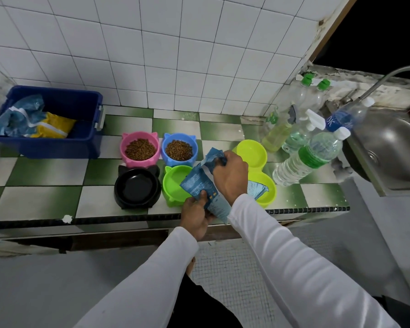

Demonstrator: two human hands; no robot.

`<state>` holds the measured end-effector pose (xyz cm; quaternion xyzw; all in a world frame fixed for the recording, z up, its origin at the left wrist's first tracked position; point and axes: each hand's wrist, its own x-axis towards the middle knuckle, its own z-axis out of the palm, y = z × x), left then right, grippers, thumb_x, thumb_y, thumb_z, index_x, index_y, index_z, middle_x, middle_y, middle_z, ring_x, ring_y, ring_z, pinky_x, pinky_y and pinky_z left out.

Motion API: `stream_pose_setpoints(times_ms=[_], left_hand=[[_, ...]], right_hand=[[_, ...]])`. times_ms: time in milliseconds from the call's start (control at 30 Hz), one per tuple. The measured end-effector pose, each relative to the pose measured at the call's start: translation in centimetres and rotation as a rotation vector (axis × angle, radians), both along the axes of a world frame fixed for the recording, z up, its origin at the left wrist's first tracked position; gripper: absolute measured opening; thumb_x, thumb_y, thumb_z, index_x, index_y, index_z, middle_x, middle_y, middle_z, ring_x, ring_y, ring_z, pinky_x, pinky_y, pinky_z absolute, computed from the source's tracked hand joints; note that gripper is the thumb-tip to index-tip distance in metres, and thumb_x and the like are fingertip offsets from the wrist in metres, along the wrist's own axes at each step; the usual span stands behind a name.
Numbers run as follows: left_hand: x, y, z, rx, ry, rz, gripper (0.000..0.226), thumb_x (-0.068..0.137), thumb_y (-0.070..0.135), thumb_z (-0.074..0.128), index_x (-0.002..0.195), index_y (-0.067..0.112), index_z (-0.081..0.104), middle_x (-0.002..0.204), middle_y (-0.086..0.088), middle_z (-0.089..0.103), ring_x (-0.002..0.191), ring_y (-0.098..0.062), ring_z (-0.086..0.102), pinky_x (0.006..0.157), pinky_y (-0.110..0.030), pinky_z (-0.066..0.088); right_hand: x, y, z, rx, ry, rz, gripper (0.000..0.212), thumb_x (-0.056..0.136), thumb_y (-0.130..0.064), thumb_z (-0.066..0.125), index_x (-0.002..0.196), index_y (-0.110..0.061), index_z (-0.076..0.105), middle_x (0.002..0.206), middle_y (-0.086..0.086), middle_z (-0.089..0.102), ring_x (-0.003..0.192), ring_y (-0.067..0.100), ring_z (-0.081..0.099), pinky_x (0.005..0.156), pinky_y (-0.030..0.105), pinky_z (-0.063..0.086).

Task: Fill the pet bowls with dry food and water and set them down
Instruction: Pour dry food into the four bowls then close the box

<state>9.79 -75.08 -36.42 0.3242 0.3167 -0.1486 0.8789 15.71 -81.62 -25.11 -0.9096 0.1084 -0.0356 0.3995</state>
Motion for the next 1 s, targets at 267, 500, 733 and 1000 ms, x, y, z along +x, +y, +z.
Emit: stream_pose_setpoints(times_ms=[267,500,733,1000], left_hand=[[0.0,0.5,-0.2,0.009,0.102,0.014,0.028,0.111,0.023,0.043,0.127,0.007,0.059,0.125,-0.018,0.070,0.110,-0.035,0.069,0.072,-0.045,0.061],[-0.1,0.5,0.0,0.022,0.175,0.021,0.033,0.111,0.024,0.042,0.134,0.006,0.057,0.124,-0.019,0.071,0.103,-0.033,0.072,0.061,-0.040,0.061],[-0.1,0.1,0.8,-0.044,0.203,0.005,0.027,0.111,0.021,0.040,0.110,0.009,0.064,0.103,-0.015,0.072,0.085,-0.029,0.069,0.069,-0.042,0.056],[-0.2,-0.3,1.8,-0.104,0.215,0.022,0.022,0.107,0.008,0.044,0.100,0.009,0.065,0.096,-0.014,0.067,0.081,-0.028,0.063,0.071,-0.045,0.053]], right_hand=[[0.3,0.9,-0.7,-0.101,0.060,0.053,0.019,0.085,-0.019,0.056,0.095,-0.008,0.068,0.098,0.020,0.071,0.089,0.042,0.058,0.068,0.033,0.039],[0.7,1.5,-0.8,-0.200,0.085,0.108,0.022,0.082,-0.013,0.058,0.099,-0.006,0.070,0.101,0.021,0.071,0.095,0.045,0.058,0.070,0.034,0.040],[1.1,1.5,-1.0,-0.266,0.083,0.152,0.020,0.085,-0.013,0.059,0.099,-0.005,0.070,0.101,0.023,0.070,0.096,0.045,0.059,0.070,0.037,0.041],[1.9,1.7,-1.3,-0.314,0.097,0.191,0.023,0.090,-0.017,0.056,0.103,-0.003,0.069,0.105,0.024,0.069,0.099,0.046,0.058,0.071,0.036,0.040]])
